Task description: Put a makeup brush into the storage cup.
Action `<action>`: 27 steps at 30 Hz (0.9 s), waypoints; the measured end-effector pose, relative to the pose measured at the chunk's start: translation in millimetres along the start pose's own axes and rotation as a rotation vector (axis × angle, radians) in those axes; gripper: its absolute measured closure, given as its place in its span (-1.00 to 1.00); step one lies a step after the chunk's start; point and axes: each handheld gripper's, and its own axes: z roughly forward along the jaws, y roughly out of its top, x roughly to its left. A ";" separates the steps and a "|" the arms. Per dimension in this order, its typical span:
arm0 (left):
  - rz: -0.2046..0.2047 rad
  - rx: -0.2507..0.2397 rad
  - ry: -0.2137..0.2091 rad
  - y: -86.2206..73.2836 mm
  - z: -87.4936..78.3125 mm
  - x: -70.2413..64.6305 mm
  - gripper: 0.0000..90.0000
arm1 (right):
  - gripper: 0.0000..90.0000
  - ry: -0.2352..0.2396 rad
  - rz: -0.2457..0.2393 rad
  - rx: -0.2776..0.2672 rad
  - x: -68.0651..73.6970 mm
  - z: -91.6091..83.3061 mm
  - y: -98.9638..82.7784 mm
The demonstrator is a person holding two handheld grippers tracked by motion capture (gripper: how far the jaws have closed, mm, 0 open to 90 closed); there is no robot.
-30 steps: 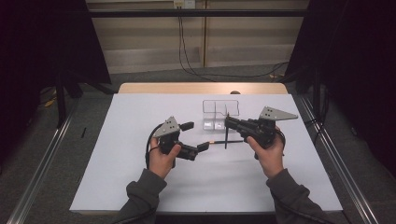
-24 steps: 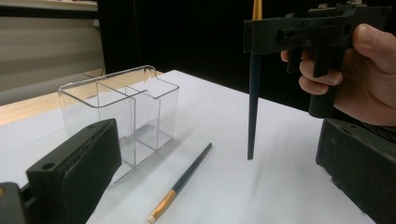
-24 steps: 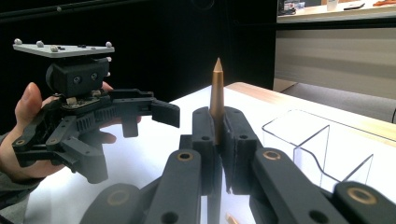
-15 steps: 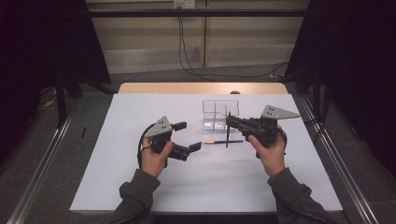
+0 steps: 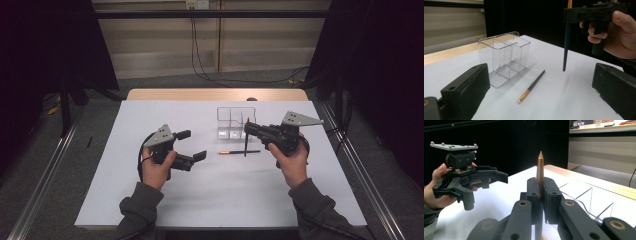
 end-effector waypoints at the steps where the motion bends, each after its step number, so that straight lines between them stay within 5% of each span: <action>1: -0.013 -0.009 -0.001 -0.1 -0.8 0.0 -0.97 | 0.87 -0.001 0.000 -0.001 -0.1 0.0 0.0; 12: 0.010 0.003 0.002 -0.2 -5.1 1.8 -0.97 | 0.87 -0.017 -0.004 -0.012 -4.9 -4.1 5.6; 27: -0.013 -0.008 0.005 -3.8 -5.0 1.3 -0.96 | 0.87 -0.037 -0.028 -0.012 -15.5 -1.2 18.4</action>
